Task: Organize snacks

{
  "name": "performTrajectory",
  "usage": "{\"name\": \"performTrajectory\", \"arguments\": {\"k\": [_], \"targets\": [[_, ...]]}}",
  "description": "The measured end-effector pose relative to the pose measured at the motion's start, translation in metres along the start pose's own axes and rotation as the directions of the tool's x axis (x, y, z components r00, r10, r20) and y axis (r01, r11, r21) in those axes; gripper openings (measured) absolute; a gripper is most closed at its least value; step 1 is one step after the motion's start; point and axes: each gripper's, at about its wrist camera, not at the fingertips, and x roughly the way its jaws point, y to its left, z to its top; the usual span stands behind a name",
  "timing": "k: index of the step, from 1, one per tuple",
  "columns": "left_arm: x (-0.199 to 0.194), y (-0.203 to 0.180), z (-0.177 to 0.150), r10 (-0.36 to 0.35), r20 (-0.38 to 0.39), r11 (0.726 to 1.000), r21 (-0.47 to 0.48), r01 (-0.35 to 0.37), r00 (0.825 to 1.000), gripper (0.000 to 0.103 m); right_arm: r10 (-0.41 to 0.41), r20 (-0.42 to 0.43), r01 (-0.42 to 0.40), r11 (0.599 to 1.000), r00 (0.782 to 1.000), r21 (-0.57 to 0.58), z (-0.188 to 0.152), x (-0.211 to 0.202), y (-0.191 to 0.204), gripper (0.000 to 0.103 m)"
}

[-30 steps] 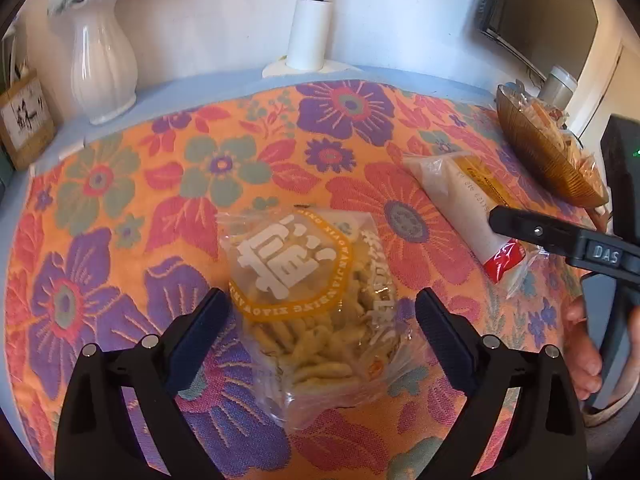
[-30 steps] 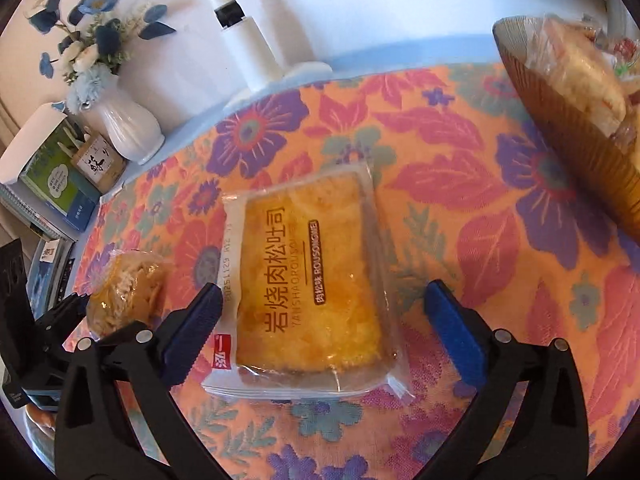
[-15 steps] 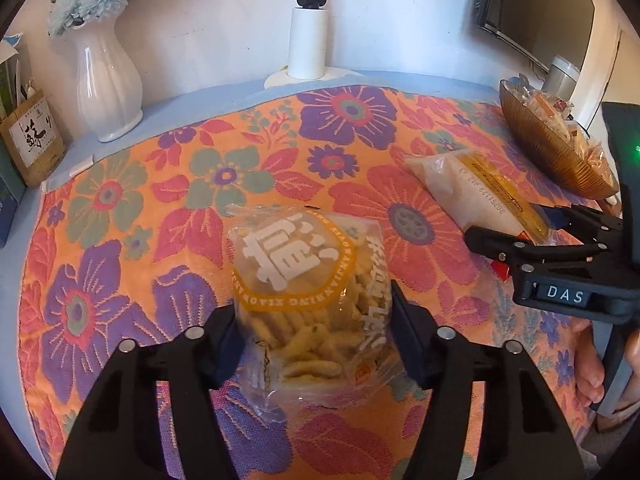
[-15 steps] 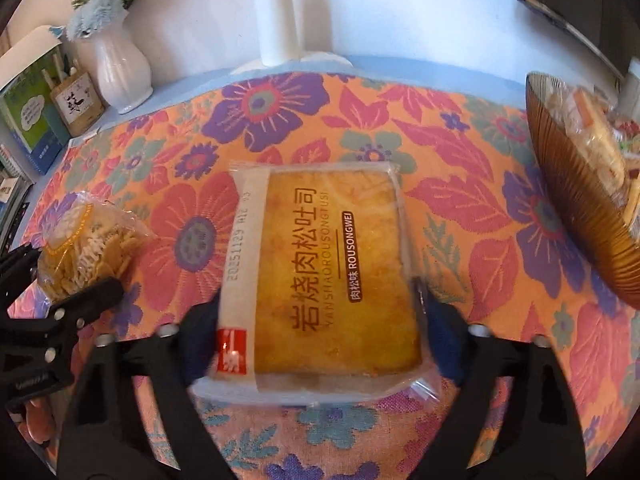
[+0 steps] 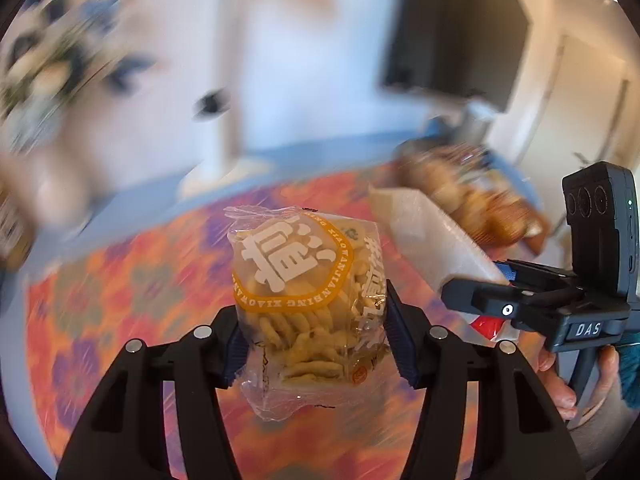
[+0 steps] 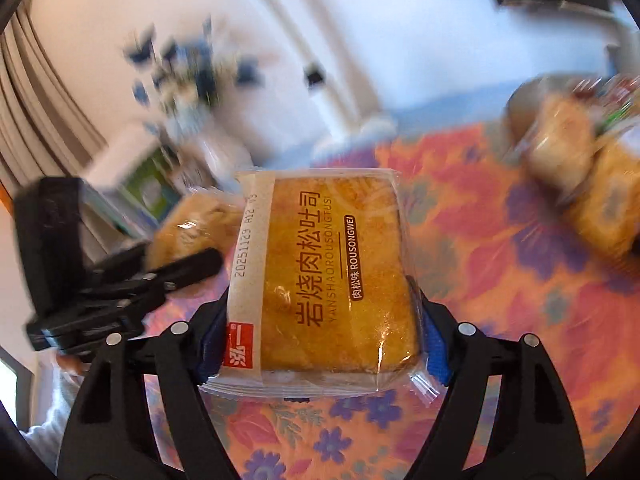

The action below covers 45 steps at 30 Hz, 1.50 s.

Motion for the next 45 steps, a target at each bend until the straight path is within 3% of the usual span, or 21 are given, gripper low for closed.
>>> {"name": "performTrajectory", "arguments": {"k": [4,7,10,15,17,18,19,22,28,33,36,39,42,45], "targets": [[0.026,-0.054,0.051,-0.108,0.039,0.993,0.061,0.105,0.993,0.056,-0.124,0.129,0.120,0.992,0.984,0.038,0.034,-0.054,-0.038,0.079],[0.061,-0.095,0.082,-0.167,0.060,0.982,0.095,0.161,0.984,0.056,-0.213,0.186,0.198,0.975,0.959,0.099,0.064,-0.084,-0.082,0.079],[0.096,-0.120,0.102,-0.225,0.057,0.973,0.075,0.220,0.973,0.056,-0.283,0.200,0.258,0.956,0.938,0.140,0.089,-0.086,-0.114,0.079],[0.143,-0.156,0.126,-0.246,0.038,0.964,0.112,0.240,0.969,0.057,-0.413,0.187,0.392,0.909,0.891,0.138,0.118,-0.079,-0.145,0.079],[0.155,-0.167,0.132,-0.229,0.046,0.966,0.132,0.221,0.972,0.063,-0.445,0.165,0.427,0.894,0.880,0.133,0.123,-0.073,-0.157,0.085],[0.160,-0.168,0.134,-0.222,0.047,0.968,0.132,0.214,0.974,0.081,-0.463,0.151,0.446,0.885,0.873,0.137,0.124,-0.070,-0.160,0.095],[0.166,-0.166,0.138,-0.217,0.042,0.970,0.122,0.210,0.975,0.087,-0.472,0.143,0.453,0.879,0.870,0.148,0.125,-0.068,-0.165,0.096],[0.167,-0.155,0.135,-0.206,0.025,0.974,0.105,0.202,0.978,0.086,-0.443,0.148,0.418,0.892,0.884,0.172,0.114,-0.076,-0.169,0.096],[0.128,-0.102,0.115,-0.208,0.054,0.978,0.011,0.207,0.977,0.088,-0.414,0.170,0.386,0.905,0.894,0.178,0.102,-0.091,-0.152,0.099],[0.088,-0.073,0.092,-0.208,0.058,0.977,-0.031,0.210,0.976,0.087,-0.389,0.187,0.358,0.916,0.902,0.180,0.081,-0.088,-0.110,0.100],[0.061,-0.057,0.068,-0.174,0.067,0.983,-0.040,0.177,0.983,0.088,-0.346,0.168,0.326,0.936,0.923,0.135,0.063,-0.071,-0.077,0.100],[0.033,-0.037,0.038,-0.103,0.071,0.992,-0.068,0.107,0.992,0.088,-0.334,0.150,0.328,0.942,0.930,0.065,0.043,-0.051,-0.039,0.100],[0.011,-0.013,0.003,-0.013,0.075,0.985,-0.170,0.026,0.997,0.088,-0.307,0.141,0.310,0.951,0.941,0.005,0.017,-0.022,-0.006,0.100],[-0.005,0.012,-0.040,0.148,0.061,0.962,-0.238,-0.130,0.987,0.088,-0.300,0.055,0.304,0.949,0.952,-0.085,-0.004,0.025,0.022,0.100]]}}
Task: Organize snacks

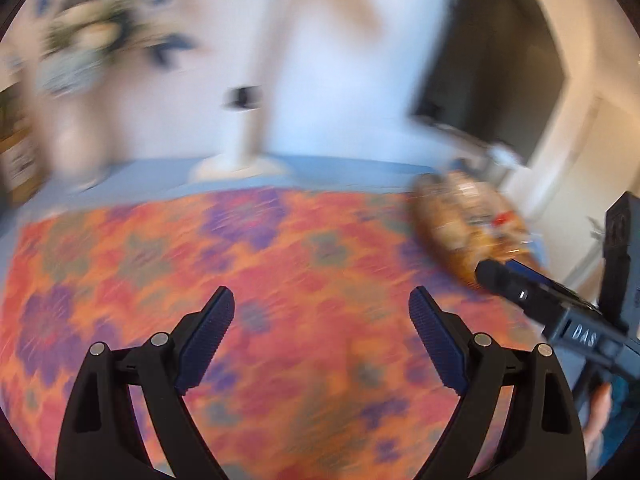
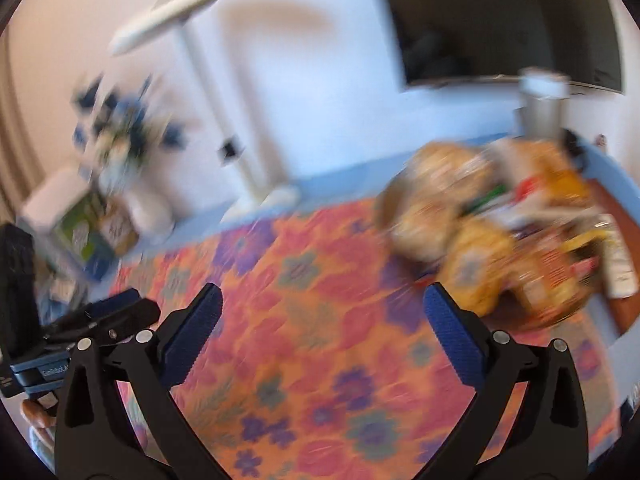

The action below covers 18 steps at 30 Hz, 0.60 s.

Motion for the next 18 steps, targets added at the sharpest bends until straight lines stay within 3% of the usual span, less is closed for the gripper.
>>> {"name": "performTrajectory", "arguments": {"k": [2,4,6,8,10,13,18], "targets": [[0.001,0.013,-0.011,0.084,0.001,0.996,0.000,-0.084,0.996,0.088,-0.013,-0.030,0.011,0.999,0.999,-0.046,-0.009,0.019,0.022,0.100],[0.004,0.030,-0.021,0.195,0.011,0.981,0.015,-0.195,0.981,0.089,-0.031,-0.037,0.028,0.997,0.999,-0.077,-0.018,0.034,0.037,0.100],[0.012,0.042,-0.030,0.244,0.003,0.970,0.016,-0.244,0.970,0.089,-0.031,-0.056,0.027,0.996,0.998,-0.085,-0.030,0.049,0.046,0.100],[0.023,0.054,-0.039,0.266,-0.004,0.964,-0.018,-0.266,0.964,0.089,-0.006,-0.079,0.001,0.998,0.997,-0.068,-0.043,0.062,0.047,0.100],[0.033,0.059,-0.044,0.289,-0.031,0.956,-0.033,-0.290,0.957,0.088,-0.054,-0.120,0.045,0.996,0.991,-0.076,-0.049,0.074,0.050,0.100],[0.029,0.060,-0.041,0.314,0.019,0.949,-0.045,-0.313,0.949,0.098,-0.084,-0.108,0.071,0.990,0.991,-0.119,-0.050,0.074,0.057,0.100],[0.027,0.068,-0.043,0.322,0.003,0.944,-0.078,-0.321,0.947,0.098,-0.091,-0.123,0.071,0.985,0.988,-0.157,-0.054,0.075,0.063,0.100]]}}
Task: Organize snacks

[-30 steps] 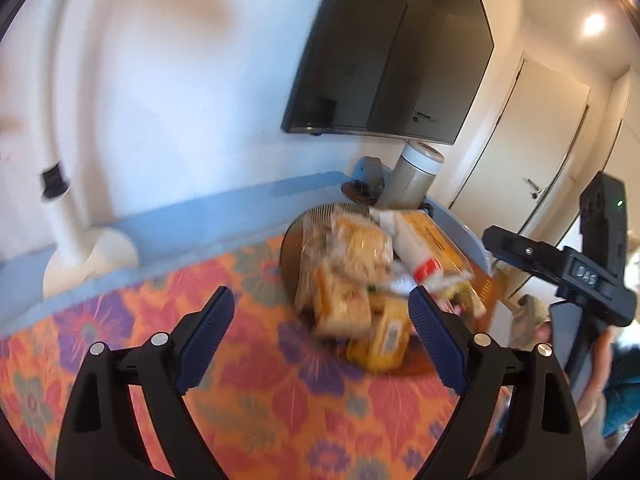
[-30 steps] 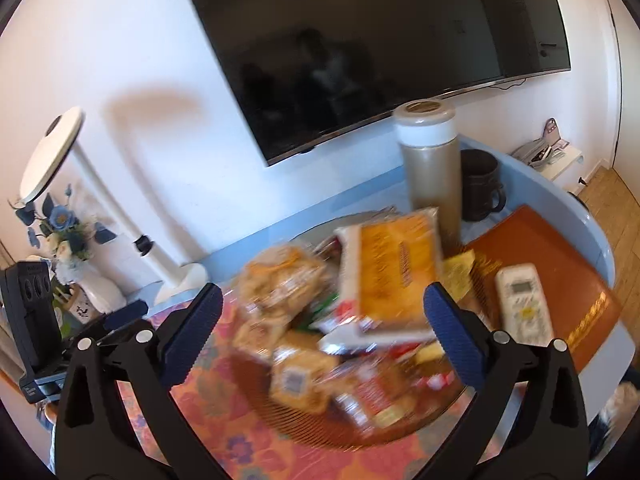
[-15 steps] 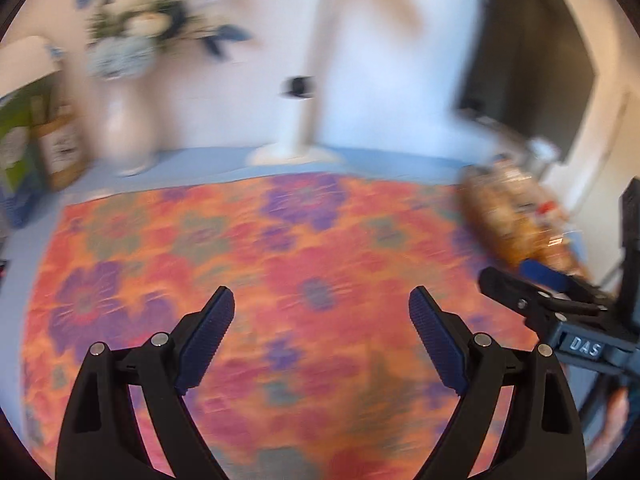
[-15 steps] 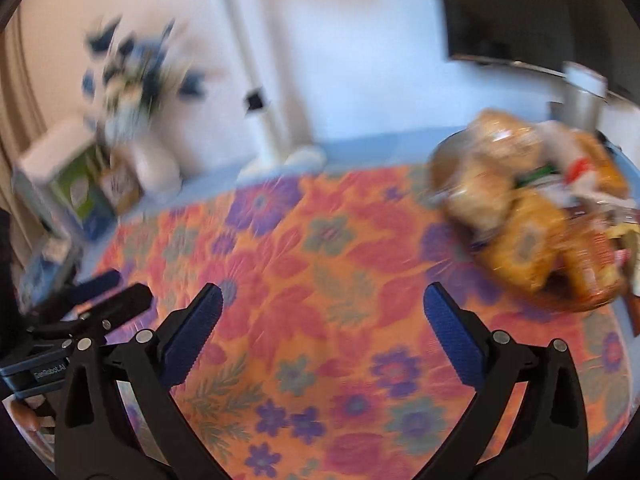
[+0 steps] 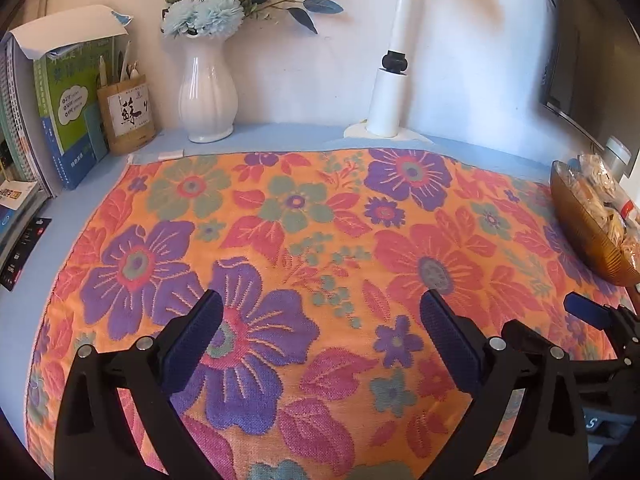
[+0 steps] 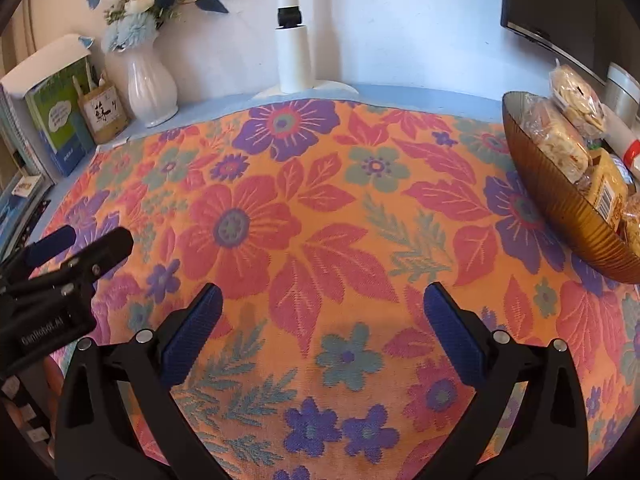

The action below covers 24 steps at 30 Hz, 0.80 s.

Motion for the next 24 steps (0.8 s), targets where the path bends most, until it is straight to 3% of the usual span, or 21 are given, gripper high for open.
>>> {"name": "performTrajectory", "arguments": {"k": [11,16,24], "targets": [[0.001,-0.019,-0.004,0.066,-0.003,0.995,0.080,-0.066,0.998,0.098,0.049,-0.031,-0.047,0.997,0.998,0.058,0.000,0.005,-0.009,0.100],[0.005,-0.015,-0.003,0.034,-0.035,0.997,0.064,-0.032,0.999,0.098,0.048,-0.033,-0.046,0.997,0.998,0.067,0.000,0.005,-0.011,0.100],[0.005,-0.017,-0.004,0.055,-0.034,0.996,0.072,-0.053,0.998,0.098,0.037,-0.028,-0.035,0.998,0.999,0.048,0.000,0.004,-0.008,0.100]]}}
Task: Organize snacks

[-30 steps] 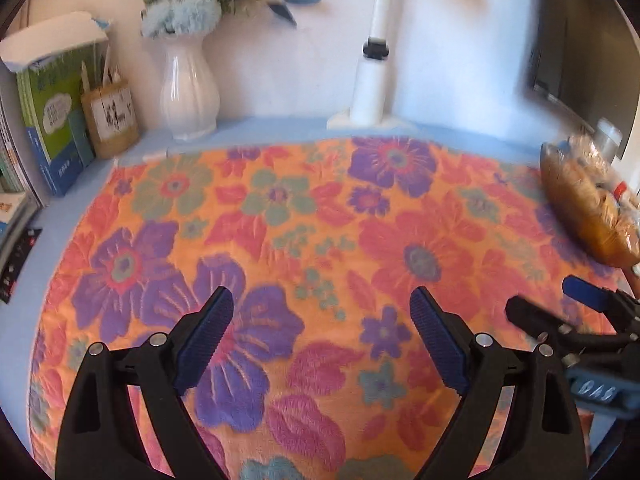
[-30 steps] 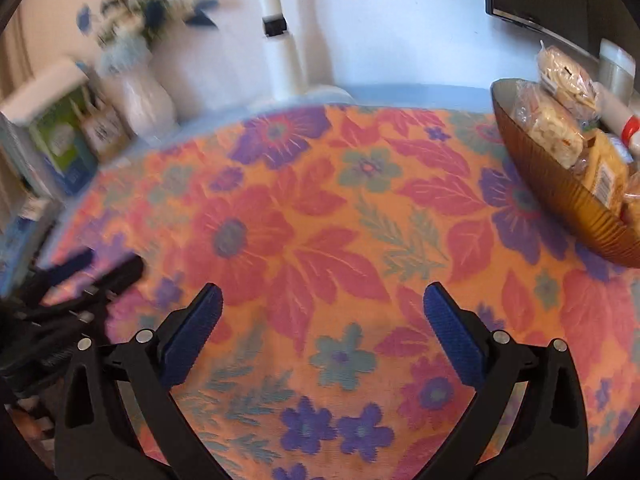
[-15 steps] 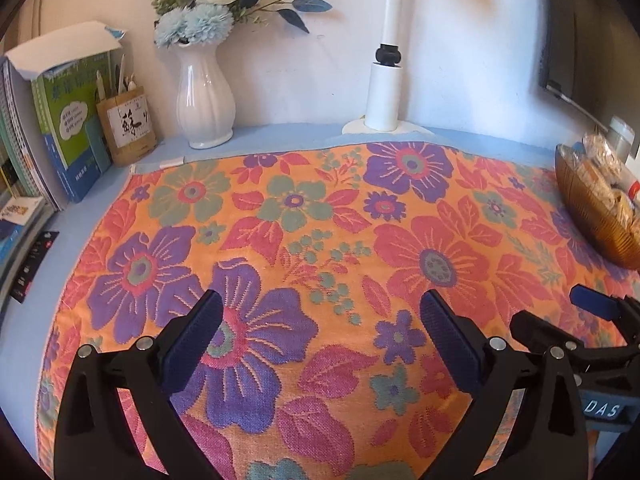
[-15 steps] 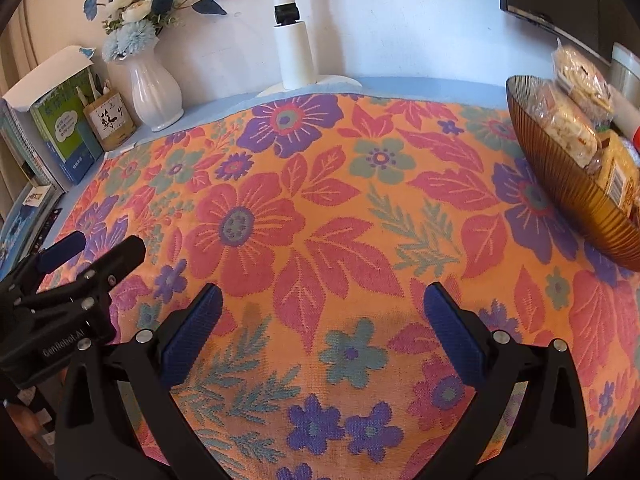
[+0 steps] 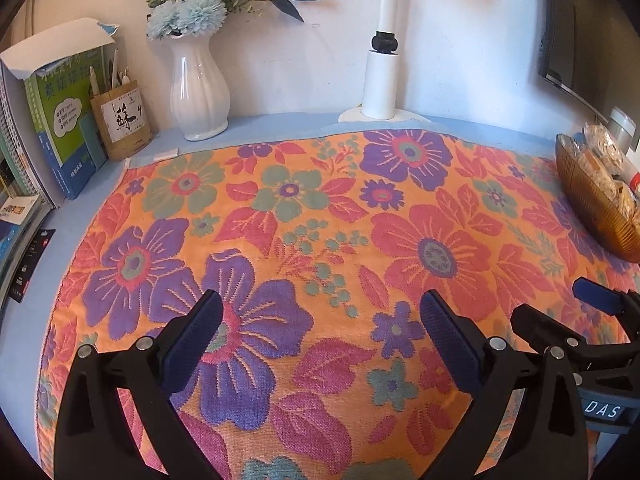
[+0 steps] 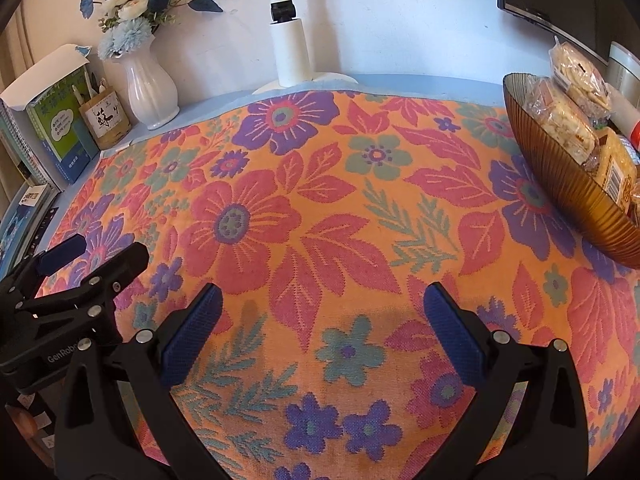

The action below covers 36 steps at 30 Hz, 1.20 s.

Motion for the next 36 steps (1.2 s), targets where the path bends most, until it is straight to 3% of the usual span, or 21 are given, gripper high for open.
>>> {"name": "performTrajectory", "arguments": {"k": [36], "targets": [[0.0036,0.0069,0.0006,-0.017,-0.023,0.999,-0.043,0.016,1.000,0.098,0.005,-0.028,-0.005,1.000,1.000,-0.002,-0.0011,0.0068,-0.0010,0.100]]}}
